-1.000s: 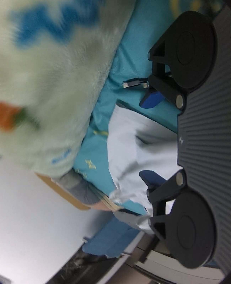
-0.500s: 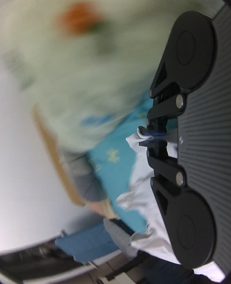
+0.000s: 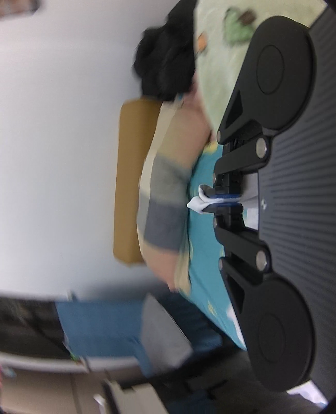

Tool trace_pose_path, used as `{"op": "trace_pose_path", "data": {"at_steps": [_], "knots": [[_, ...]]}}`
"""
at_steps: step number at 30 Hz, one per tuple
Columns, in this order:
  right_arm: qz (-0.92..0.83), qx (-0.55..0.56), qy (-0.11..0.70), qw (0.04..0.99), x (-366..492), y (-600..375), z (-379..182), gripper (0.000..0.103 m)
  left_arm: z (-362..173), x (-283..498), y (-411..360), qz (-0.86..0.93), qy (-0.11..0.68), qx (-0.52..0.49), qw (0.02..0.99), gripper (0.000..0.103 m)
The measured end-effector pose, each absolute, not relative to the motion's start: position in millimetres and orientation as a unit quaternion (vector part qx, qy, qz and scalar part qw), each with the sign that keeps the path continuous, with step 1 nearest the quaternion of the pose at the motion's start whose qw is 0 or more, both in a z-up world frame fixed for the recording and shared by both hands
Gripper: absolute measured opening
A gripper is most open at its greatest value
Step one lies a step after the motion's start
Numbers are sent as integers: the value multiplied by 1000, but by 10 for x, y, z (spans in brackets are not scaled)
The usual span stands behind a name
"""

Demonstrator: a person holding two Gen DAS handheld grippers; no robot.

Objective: Fold clothes

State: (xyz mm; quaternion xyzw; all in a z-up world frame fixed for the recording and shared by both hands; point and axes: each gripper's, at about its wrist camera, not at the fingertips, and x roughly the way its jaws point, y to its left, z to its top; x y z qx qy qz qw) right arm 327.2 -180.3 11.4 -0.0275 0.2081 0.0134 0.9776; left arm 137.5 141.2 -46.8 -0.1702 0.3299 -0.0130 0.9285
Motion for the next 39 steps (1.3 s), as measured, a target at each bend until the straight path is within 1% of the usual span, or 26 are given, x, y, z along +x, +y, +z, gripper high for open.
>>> {"op": "trace_pose_path", "data": {"at_steps": [4,8,12,13,14,15,16,17,18,23,26,29,33,35,39], "knots": [[69,-61,237,967,3413,-933,-180,7,-600,1361,1649,12,337,-193,921,78],[116,-81,274,951,3589,-267,-776,7,-820,1396,1834,38,363,-210,907,78],[128,-94,306,939,3712,8,-1285,9,-990,1468,1964,45,385,-228,893,78],[130,-94,314,936,3736,28,-1366,11,-1013,1490,1981,46,388,-233,891,78],[136,-90,321,933,3741,16,-1391,23,-1026,1507,1994,44,387,-239,889,78],[141,-84,325,931,3728,-9,-1397,37,-1039,1522,2006,43,387,-244,888,78],[143,-77,322,933,3680,-64,-1362,63,-1049,1534,2003,42,388,-244,888,78],[146,-70,319,934,3631,-119,-1328,83,-1063,1545,1982,40,389,-243,888,78],[149,-63,315,935,3576,-179,-1280,85,-1076,1556,1961,39,390,-243,887,78],[159,-12,289,944,3047,-707,-835,85,-1074,1551,1797,14,393,-236,889,78],[141,27,281,949,2520,-1158,-612,85,-1052,1489,1633,-19,398,-229,888,78],[107,64,276,953,1863,-1635,-512,85,-1060,1392,1420,-70,415,-231,877,78],[58,116,280,951,1083,-2232,-587,85,-1086,1163,1013,-139,453,-233,849,78],[33,147,286,946,747,-2507,-663,85,-1105,1024,803,-169,473,-238,831,75],[33,193,295,935,260,-2860,-798,85,-1144,746,377,-217,507,-234,801,75]]}}
